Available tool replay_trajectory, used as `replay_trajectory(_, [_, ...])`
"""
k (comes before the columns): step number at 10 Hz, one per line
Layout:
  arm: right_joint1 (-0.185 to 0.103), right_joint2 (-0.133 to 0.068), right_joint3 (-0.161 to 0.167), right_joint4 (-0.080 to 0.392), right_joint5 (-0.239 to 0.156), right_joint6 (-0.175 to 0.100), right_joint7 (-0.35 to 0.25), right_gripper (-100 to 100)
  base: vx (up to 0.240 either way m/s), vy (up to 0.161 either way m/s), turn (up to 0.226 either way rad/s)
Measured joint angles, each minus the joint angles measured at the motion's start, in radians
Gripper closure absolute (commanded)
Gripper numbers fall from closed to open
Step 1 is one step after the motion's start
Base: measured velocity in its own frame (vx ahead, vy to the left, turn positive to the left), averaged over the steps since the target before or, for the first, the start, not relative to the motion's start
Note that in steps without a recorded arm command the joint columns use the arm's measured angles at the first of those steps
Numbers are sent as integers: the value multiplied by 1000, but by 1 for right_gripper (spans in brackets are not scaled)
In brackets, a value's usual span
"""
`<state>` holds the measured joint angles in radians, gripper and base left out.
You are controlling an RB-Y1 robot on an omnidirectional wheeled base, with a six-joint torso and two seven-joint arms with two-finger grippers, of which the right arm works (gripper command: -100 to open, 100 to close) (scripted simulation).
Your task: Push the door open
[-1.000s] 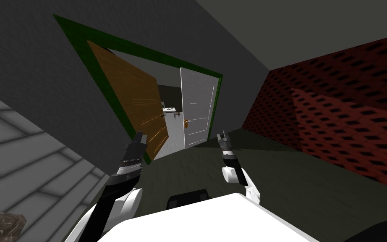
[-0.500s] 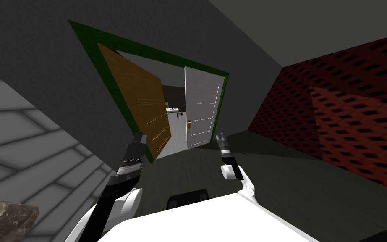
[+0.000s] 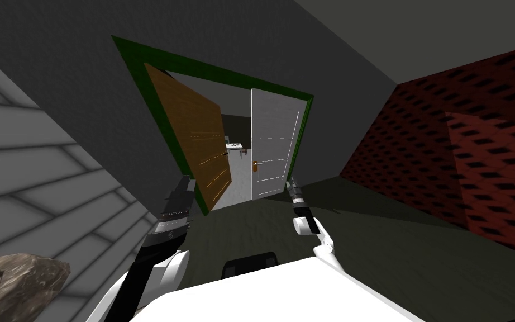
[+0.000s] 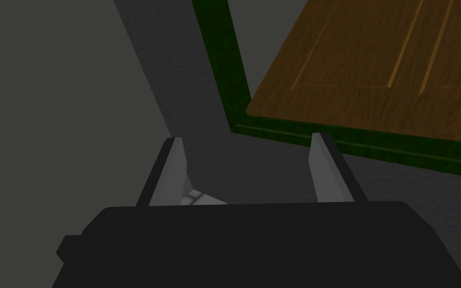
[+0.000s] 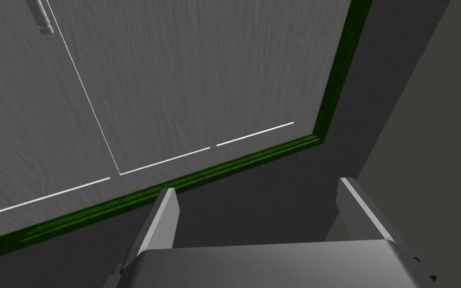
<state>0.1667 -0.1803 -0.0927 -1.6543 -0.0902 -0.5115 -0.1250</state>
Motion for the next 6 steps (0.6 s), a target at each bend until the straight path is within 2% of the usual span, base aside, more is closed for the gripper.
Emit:
replay_trajectory(2, [-22, -5, 0, 42, -3, 5, 2, -100, 53, -6, 85])
replay_trajectory(3, [-39, -10, -1, 70, -6, 6, 2, -100, 87, -11, 184])
replay_trajectory(6, [-77, -28, -5, 142, -15, 10, -3, -100, 59, -7, 82])
